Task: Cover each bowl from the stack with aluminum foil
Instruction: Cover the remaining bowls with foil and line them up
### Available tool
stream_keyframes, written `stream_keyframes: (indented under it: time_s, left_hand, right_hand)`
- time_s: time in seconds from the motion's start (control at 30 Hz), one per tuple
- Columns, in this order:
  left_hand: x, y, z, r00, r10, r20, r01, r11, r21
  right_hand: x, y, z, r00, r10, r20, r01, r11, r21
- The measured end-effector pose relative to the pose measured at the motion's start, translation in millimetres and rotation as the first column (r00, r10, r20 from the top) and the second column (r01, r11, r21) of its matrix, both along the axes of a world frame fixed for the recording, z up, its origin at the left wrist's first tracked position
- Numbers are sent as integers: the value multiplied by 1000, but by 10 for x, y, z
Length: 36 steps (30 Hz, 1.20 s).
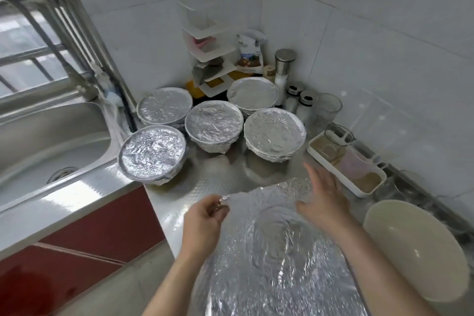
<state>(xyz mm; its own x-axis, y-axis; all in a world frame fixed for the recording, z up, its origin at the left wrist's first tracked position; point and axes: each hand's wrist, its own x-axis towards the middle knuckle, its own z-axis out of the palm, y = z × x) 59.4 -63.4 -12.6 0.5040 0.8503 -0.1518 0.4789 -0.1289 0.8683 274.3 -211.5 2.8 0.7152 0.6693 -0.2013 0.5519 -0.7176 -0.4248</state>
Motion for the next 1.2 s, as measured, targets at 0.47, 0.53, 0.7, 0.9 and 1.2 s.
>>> stream_keyframes:
  time_s: [0.47, 0.53, 0.7, 0.9, 1.2]
  left_hand:
    - [-965, -5, 715, 838, 329, 434, -122, 890, -440]
    - [-913, -28, 768, 812, 380, 443, -200, 894, -400]
    - [-713, 19, 745, 799, 381, 465, -254, 915, -314]
    - [-624, 130, 641, 754, 376, 539, -223, 918, -328]
    - [-934, -170, 26, 842, -470, -266, 506, 858, 88]
  right_hand:
    - [-279, -226, 547, 855, -99, -510, 339, 850, 404]
    - [-262, -282, 564, 868, -127, -480, 330, 870, 367]
    - [-311, -316, 674, 736, -145, -662, 513, 757, 405]
    - [-225, -209, 556, 706, -253, -661, 634, 641, 432]
    - [-14, 177, 383, 807, -278, -521, 556, 655, 512]
